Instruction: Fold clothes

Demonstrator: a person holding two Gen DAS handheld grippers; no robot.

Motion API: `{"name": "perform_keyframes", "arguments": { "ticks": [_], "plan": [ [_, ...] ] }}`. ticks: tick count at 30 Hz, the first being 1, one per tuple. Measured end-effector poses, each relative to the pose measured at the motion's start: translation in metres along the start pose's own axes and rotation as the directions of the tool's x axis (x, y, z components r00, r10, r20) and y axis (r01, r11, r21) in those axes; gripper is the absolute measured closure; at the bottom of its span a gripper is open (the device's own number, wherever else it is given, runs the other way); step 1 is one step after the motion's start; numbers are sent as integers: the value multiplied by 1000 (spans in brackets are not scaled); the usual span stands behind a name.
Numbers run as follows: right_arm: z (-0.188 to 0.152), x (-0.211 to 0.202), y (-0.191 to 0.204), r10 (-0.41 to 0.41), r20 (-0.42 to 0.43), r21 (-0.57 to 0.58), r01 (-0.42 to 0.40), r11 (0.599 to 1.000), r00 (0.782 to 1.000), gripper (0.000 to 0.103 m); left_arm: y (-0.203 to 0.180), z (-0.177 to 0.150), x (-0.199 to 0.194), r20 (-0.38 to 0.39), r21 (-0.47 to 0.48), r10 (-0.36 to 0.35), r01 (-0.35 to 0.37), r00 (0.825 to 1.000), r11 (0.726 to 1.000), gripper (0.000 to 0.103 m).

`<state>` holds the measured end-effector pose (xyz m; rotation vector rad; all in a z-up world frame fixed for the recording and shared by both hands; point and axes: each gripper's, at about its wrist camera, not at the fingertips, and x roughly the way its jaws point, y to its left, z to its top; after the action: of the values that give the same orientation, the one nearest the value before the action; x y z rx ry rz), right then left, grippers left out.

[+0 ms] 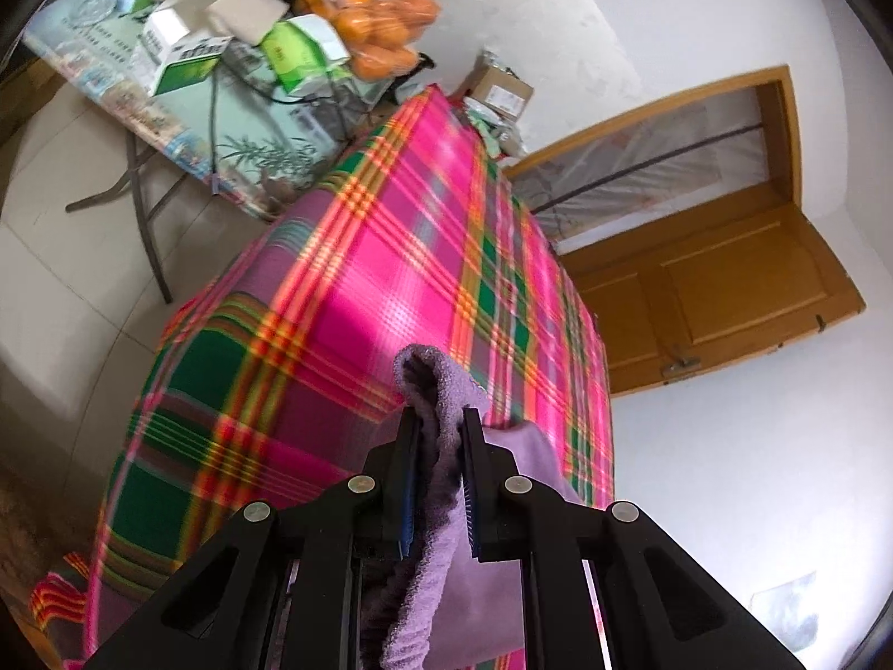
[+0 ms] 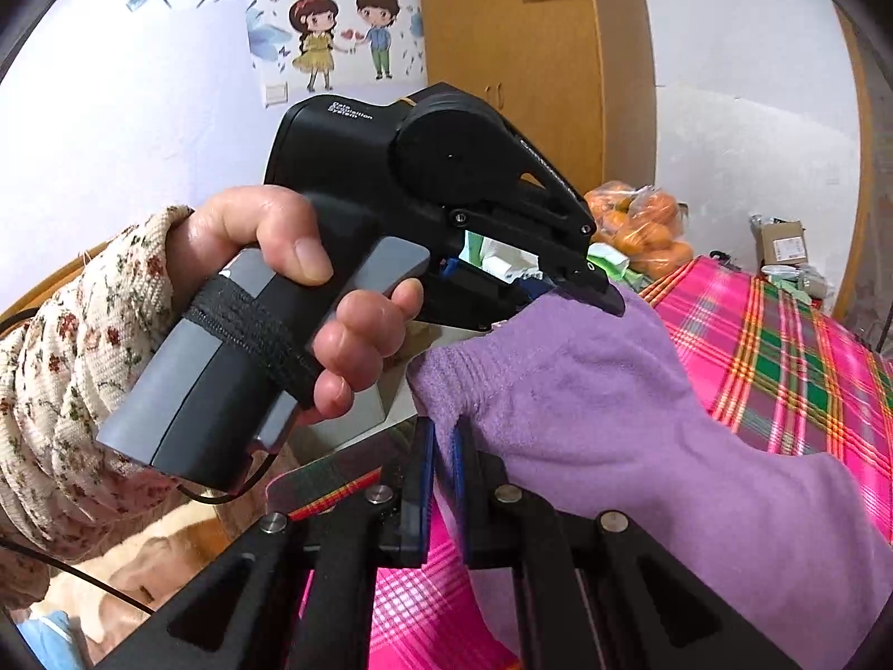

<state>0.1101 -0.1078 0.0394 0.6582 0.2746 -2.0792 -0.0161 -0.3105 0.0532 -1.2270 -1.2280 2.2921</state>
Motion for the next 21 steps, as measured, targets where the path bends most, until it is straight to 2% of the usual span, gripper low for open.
{"name": "perform_keyframes", "arguments": {
  "ticks": [10,21],
  "plan": [
    [-9,-57,-19,-29,75,66,24,998,997,97,-43,-17,10,-19,44,-38,39,999,998,89],
    [-14,-90,-54,-79,125,139,61,988,989,97,-80,-33,32,-45,68,-53,56,998,996,89]
  ]
}}
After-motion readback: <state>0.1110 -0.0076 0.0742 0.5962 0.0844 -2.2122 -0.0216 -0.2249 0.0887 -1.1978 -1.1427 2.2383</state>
